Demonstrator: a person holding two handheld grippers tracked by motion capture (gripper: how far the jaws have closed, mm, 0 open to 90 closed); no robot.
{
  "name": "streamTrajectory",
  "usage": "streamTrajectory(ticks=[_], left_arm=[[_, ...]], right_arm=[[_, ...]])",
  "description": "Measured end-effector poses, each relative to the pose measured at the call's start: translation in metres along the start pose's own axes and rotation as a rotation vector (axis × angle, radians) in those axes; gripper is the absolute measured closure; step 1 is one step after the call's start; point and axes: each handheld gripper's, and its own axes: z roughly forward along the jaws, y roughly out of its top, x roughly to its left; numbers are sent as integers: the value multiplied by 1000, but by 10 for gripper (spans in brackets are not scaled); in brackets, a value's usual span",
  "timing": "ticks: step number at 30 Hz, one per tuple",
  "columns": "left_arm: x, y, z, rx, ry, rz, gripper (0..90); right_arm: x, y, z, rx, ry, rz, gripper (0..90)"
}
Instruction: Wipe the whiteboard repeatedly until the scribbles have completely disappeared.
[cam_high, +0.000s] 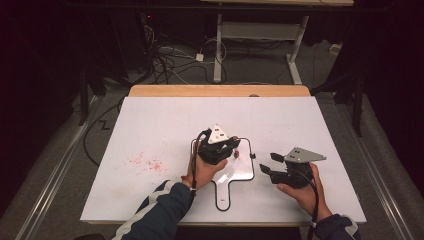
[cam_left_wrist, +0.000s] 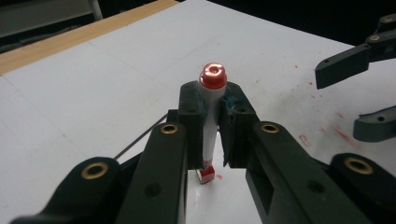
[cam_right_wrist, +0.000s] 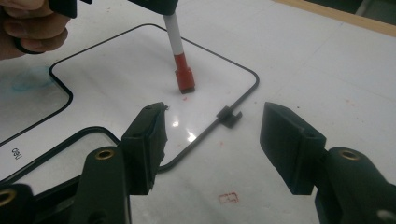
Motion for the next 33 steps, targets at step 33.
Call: streamTrajectory(ticks=[33], left_arm=[[-21,12,19,19,-84,21,786]], right_arm=[[2,1,1,0,8,-4,419]])
